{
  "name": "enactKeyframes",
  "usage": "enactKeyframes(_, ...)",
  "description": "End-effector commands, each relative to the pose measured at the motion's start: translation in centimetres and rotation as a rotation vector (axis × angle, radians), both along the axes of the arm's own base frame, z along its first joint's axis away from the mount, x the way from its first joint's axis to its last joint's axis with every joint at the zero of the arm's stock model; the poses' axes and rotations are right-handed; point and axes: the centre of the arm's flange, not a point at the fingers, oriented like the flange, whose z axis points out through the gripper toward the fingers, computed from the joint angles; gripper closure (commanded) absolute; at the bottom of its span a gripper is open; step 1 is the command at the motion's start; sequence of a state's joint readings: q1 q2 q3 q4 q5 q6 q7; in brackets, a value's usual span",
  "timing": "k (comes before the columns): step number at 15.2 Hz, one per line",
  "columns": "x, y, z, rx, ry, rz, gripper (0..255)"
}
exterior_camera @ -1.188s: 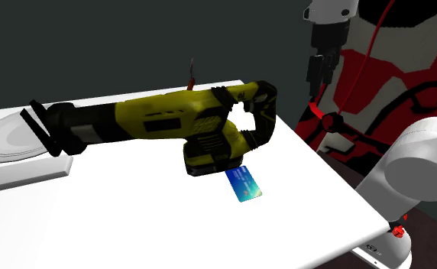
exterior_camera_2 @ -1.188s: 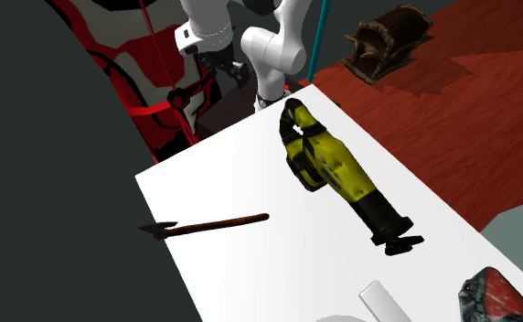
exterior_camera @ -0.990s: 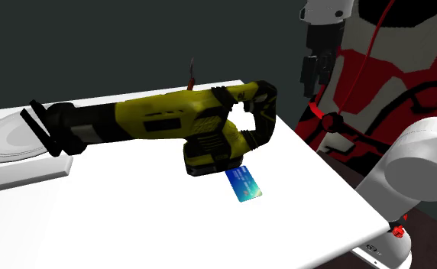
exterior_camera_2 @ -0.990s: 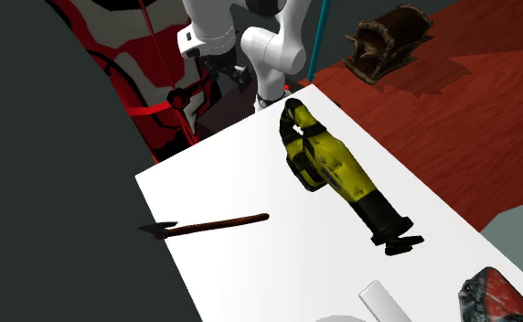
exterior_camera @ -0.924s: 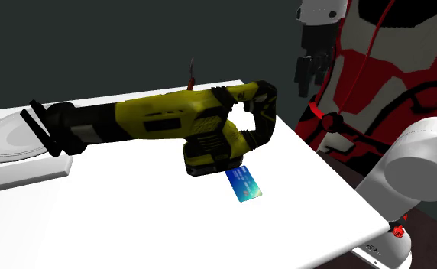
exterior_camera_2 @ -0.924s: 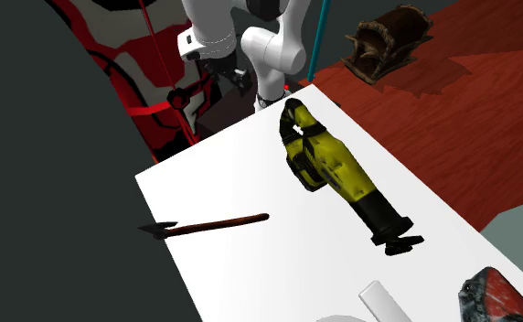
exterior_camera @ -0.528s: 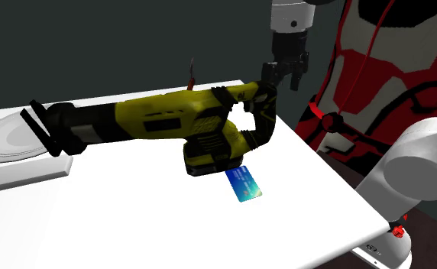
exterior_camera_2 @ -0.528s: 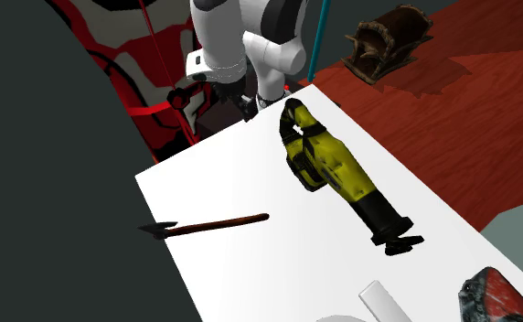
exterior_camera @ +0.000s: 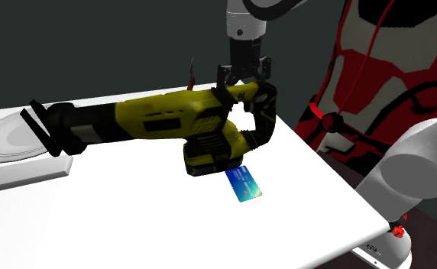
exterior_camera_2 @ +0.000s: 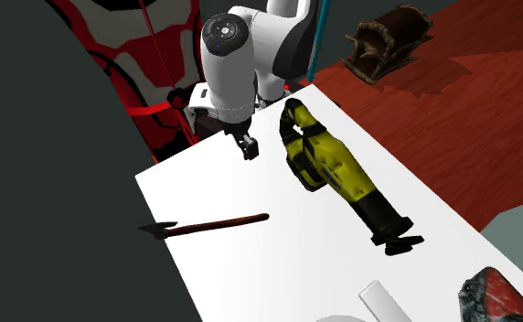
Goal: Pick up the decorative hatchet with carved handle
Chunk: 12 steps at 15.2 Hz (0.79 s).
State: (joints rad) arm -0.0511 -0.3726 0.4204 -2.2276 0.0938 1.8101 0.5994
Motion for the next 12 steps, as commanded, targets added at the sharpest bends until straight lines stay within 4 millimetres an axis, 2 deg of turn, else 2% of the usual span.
enactKeyframes(1, 1.9, 1.4, -0.3, -0.004, -0.024, -0.059, 0)
enactKeyframes(7, 8.1, 5.1, -1.0, -0.022, -0.092, -0.222, 0)
enactKeyframes(12, 13.8, 7.4, -1.4, -0.037, -0.148, -0.358, 0)
